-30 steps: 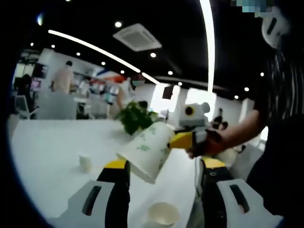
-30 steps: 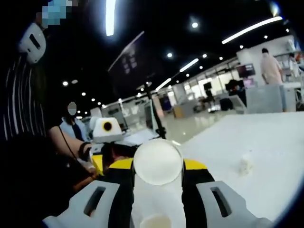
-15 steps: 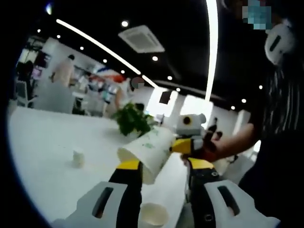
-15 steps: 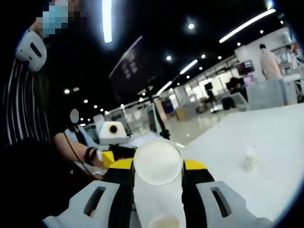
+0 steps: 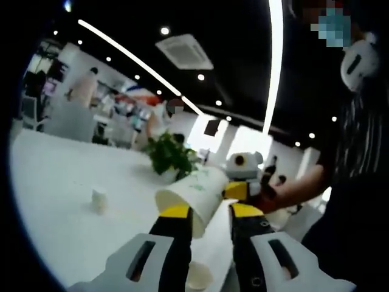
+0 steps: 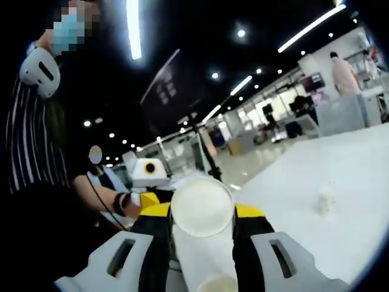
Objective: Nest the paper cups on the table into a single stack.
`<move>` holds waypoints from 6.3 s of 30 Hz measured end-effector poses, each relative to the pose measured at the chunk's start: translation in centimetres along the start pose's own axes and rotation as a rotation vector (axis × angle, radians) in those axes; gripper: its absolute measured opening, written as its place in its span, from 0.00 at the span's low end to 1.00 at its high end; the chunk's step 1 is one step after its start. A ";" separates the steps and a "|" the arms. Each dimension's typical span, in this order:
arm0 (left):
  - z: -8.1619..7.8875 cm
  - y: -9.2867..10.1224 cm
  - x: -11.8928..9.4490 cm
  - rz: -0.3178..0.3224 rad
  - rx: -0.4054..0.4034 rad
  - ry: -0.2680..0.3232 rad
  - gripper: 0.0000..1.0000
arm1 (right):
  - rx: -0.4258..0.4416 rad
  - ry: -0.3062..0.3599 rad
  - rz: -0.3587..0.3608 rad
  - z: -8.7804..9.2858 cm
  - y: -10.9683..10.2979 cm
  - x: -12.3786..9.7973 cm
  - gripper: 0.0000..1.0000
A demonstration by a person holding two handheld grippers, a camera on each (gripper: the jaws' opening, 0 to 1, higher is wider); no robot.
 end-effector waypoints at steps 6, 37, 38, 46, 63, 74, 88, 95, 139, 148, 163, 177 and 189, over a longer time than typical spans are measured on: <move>-0.1 -0.1 -0.3 0.002 -0.015 0.011 0.16 | 0.012 0.001 -0.014 0.0 -0.3 0.2 0.35; -0.4 0.6 -0.8 0.046 0.004 -0.027 0.04 | 0.043 -0.022 -0.065 1.1 -0.8 0.1 0.35; -0.4 0.6 -0.8 0.049 0.000 -0.032 0.03 | 0.040 -0.024 -0.065 1.1 -0.8 0.1 0.35; -0.8 1.0 -0.7 0.076 0.047 -0.071 0.00 | 0.028 -0.027 -0.056 1.2 -0.5 0.1 0.37; -1.4 1.0 -0.4 0.086 0.072 -0.133 0.00 | 0.020 0.002 -0.042 0.9 -0.4 -0.3 0.38; -2.1 0.7 -0.4 0.076 0.085 -0.147 0.00 | -0.012 0.040 0.031 0.2 0.0 -2.5 0.41; -2.3 1.0 -0.8 0.041 0.158 -0.225 0.00 | -0.068 0.093 0.265 -0.3 2.4 -7.0 0.51; -2.1 1.3 -0.8 0.041 0.182 -0.268 0.00 | -0.098 0.056 0.327 -0.3 2.9 -7.9 0.56; -0.8 2.4 1.2 -0.009 0.356 -0.766 0.00 | -0.158 -0.050 0.550 0.6 5.8 -9.8 1.00; -0.9 3.2 2.8 0.030 0.494 -0.961 0.00 | -0.132 -0.027 0.552 1.2 5.8 -10.2 0.99; 0.0 5.2 4.7 0.159 0.743 -1.193 0.00 | -0.103 -0.027 0.520 2.2 5.2 -10.2 0.99; 1.5 5.5 5.2 0.296 1.040 -1.300 0.00 | -0.098 -0.013 0.522 2.0 4.8 -10.9 0.98; 2.7 5.0 5.5 0.309 1.033 -1.324 0.00 | -0.090 -0.011 0.521 2.3 4.4 -11.3 0.98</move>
Point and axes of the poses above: the point that each gripper's makers call its tool centre point, and the gripper's own axes: x roughly forward along the fingers, y roughly to its right, z roughly out of its underside, the point moved 9 cm from there along -x, roughly backward along the fingers
